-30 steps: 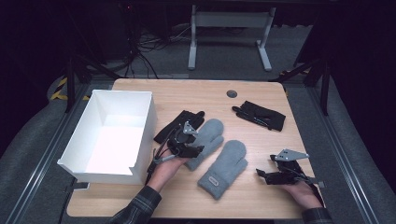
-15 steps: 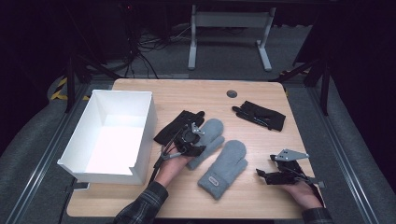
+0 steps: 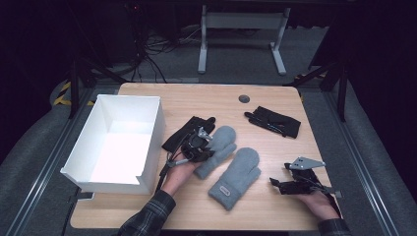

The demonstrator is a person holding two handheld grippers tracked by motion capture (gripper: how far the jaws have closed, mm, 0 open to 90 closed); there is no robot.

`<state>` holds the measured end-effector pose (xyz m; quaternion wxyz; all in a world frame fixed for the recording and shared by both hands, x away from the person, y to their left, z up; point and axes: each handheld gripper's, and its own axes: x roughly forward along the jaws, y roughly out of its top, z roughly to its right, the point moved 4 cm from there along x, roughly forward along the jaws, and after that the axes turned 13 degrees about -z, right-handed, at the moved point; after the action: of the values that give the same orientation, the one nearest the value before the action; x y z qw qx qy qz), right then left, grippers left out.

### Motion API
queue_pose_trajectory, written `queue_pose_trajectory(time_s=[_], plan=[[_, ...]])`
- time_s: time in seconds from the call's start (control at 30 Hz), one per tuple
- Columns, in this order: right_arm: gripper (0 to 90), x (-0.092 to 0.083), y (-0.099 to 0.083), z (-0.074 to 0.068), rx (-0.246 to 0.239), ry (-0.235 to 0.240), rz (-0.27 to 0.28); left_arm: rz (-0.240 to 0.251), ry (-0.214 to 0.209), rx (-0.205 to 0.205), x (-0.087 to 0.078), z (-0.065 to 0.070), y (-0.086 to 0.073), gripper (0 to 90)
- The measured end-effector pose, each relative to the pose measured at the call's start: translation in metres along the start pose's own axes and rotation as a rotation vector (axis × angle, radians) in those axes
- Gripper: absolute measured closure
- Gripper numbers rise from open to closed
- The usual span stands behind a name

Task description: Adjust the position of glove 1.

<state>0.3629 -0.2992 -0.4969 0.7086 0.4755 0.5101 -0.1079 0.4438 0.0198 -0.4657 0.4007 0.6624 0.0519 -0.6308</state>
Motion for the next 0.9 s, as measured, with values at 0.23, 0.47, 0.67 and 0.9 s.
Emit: queue_pose_trajectory(time_s=[0.23, 0.47, 0.67, 0.9], plan=[[15.2, 0.000, 0.000, 0.000, 0.001, -0.001, 0.001, 0.056, -0.014, -0.005, -0.022, 0.010, 0.005, 84.4], [15.3, 0.000, 0.000, 0.000, 0.000, 0.000, 0.000, 0.080, -0.065, -0.020, -0.039, 0.023, 0.006, 84.3], [15.3, 0.000, 0.000, 0.000, 0.001, -0.001, 0.001, 0.091, -0.101, -0.032, -0.047, 0.044, 0.008, 84.3], [15.2, 0.000, 0.000, 0.000, 0.001, 0.000, 0.001, 0.073, -0.121, -0.001, -0.047, 0.075, 0.012, 84.2]])
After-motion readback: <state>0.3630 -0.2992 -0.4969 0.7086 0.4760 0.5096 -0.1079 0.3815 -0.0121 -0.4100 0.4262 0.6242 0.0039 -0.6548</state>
